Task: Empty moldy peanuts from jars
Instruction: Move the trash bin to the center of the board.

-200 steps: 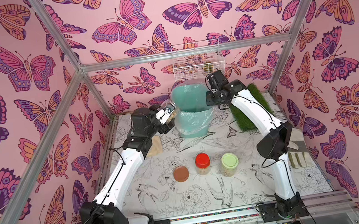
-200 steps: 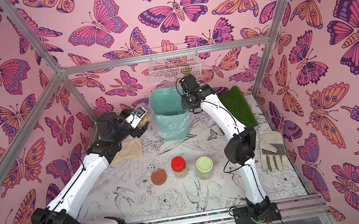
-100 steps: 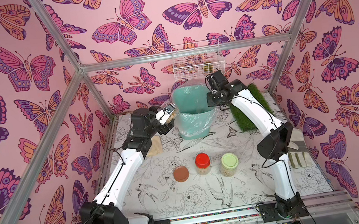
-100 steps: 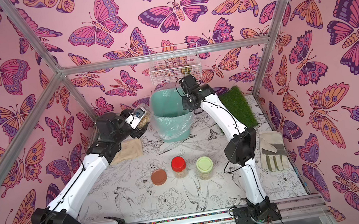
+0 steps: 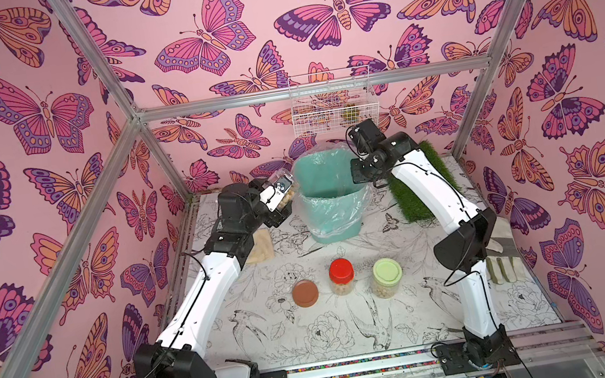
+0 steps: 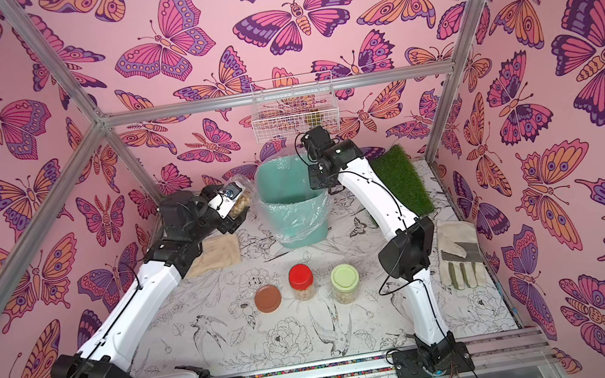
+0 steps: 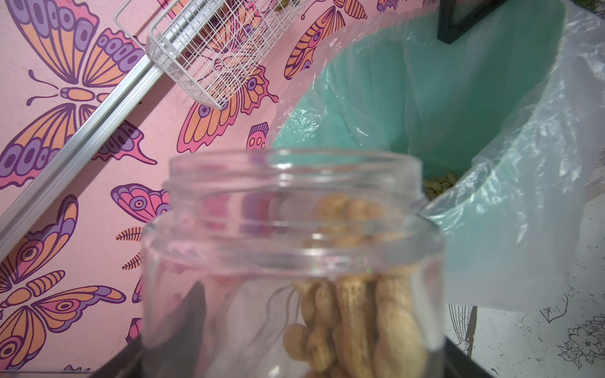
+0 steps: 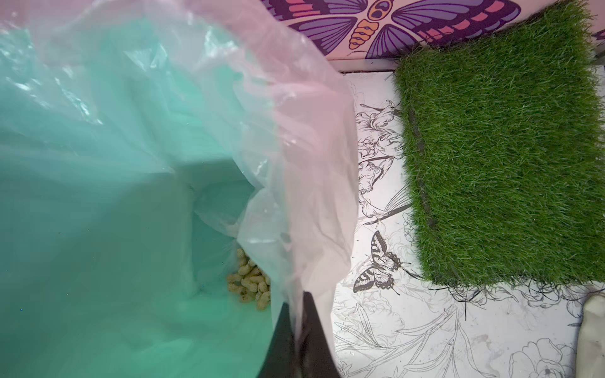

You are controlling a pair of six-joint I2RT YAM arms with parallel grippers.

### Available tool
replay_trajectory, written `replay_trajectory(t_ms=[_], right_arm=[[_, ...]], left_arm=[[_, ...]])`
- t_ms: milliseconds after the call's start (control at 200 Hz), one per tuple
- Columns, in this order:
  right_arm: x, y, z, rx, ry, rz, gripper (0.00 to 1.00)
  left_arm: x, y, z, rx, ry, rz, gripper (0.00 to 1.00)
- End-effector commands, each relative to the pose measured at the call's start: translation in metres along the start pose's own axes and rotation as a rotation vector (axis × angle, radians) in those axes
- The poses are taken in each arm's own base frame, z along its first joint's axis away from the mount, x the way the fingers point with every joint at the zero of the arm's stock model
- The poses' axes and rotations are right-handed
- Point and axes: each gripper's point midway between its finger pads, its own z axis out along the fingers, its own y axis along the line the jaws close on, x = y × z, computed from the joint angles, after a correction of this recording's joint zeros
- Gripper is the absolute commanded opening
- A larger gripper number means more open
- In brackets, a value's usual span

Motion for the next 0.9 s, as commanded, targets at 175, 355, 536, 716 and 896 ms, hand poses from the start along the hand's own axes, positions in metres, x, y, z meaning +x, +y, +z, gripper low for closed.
replay_trajectory(t_ms=[175, 355, 536, 716, 896], right_arm=[[-0.001, 0.007, -0.039, -0.061, -0.048, 0.067, 0.17], [0.001, 0.009, -0.047, -0.101, -0.062, 0.084, 0.43], [-0.002, 0.011, -0.063, -0.157, -0.120, 0.091, 0.68], [-0.009, 0.016, -0.091, -0.266, -0.255, 0.072, 0.86], [0.011, 0.013, -0.121, -0.414, -0.410, 0.066, 0.99]], left_arm=[[-0.029, 0.017, -0.014, -0.057, -0.115, 0.029, 0.00], [-0.032, 0.020, -0.013, -0.054, -0.115, 0.042, 0.00], [-0.037, 0.023, -0.015, -0.045, -0.136, -0.024, 0.00], [-0.049, 0.029, -0.019, -0.035, -0.191, -0.128, 0.00], [-0.059, 0.038, -0.020, -0.040, -0.202, -0.056, 0.00]])
